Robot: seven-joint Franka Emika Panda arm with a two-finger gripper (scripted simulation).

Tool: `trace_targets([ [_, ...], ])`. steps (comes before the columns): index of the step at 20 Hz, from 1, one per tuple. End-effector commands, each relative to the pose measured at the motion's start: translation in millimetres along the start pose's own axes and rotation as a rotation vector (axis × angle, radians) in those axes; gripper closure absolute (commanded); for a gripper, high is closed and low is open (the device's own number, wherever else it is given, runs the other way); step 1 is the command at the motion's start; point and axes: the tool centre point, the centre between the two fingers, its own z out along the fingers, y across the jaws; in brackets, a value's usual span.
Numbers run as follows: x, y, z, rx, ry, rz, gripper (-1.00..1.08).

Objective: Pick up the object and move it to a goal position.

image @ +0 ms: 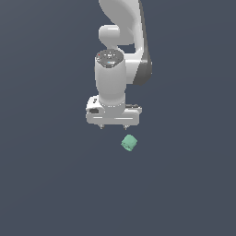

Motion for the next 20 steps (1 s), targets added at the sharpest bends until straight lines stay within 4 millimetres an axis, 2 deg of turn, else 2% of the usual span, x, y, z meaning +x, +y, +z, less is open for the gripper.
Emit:
trace_targets([
  [1,0.0,0.0,0.0,0.0,0.0,0.0,-0.92],
  [12,6.3,7.4,2.7,-0.026,0.027,-0.02,-0.92],
  [20,5.5,2.1,7.9,-0.022,0.022,0.017,-0.92],
])
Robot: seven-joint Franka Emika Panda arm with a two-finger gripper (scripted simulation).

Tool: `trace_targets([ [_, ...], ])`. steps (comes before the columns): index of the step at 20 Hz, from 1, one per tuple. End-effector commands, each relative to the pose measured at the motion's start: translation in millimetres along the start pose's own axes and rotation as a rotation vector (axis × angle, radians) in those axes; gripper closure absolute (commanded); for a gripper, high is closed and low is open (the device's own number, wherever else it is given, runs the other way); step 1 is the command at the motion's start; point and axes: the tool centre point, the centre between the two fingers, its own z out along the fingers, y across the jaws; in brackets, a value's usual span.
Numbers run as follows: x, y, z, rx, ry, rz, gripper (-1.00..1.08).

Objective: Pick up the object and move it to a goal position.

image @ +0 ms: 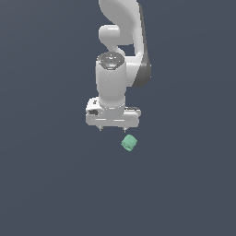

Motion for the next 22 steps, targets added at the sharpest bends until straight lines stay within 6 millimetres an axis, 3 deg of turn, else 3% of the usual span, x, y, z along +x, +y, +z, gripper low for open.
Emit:
trace_targets([
  [1,0,-3,3,0.001,-0.003,0.02,-0.92],
  [22,-14,-60,63,0.0,-0.061,0.438,-0.92],
])
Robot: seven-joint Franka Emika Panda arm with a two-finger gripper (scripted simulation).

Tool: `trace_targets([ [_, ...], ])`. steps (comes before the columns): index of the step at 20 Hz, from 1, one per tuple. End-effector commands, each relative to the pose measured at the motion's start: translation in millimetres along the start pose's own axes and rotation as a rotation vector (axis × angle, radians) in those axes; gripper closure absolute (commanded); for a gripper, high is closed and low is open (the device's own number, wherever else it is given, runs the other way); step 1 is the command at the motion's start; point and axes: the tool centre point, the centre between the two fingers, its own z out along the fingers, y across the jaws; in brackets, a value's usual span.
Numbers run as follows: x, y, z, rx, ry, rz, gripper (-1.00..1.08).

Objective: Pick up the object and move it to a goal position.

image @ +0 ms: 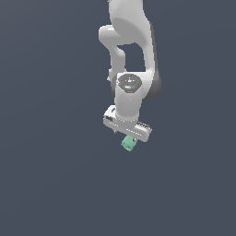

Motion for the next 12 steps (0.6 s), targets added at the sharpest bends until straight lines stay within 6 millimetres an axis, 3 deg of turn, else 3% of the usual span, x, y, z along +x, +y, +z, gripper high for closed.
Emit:
trace_targets([
  [1,-4,-6,8,-0.003,-0.006,0.055,-0.92],
  [12,-16,-19,28,-0.014,-0.02,0.196,-0.92],
])
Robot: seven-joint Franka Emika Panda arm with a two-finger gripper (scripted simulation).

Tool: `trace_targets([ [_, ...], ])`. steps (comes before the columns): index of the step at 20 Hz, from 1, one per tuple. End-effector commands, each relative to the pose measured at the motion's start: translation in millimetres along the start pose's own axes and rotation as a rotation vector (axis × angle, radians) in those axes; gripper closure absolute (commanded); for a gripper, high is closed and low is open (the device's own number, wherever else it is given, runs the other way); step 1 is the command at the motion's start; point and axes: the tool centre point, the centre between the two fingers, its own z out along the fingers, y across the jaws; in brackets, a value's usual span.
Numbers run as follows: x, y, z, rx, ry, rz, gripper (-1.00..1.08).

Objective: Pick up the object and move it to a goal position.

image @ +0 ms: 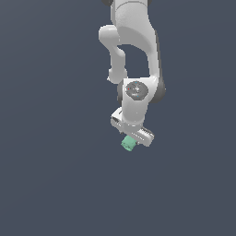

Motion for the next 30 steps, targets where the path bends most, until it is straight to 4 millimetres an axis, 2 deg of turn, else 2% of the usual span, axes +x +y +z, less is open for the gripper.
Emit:
trace_targets([
  [1,-2,-1,2,-0.001,-0.001,0.019,-0.92],
  [9,-3,-2,7,-0.002,-0.002,0.025,-0.92],
  [18,-3,-1,47,-0.002,-0.002,0.029,-0.92],
  [23,-3,-2,54,-0.002,-0.002,0.029,-0.92],
  [24,-3,-2,54,-0.002,-0.002,0.029,1.08],
  [30,-3,-2,54,-0.002,-0.002,0.029,1.08],
])
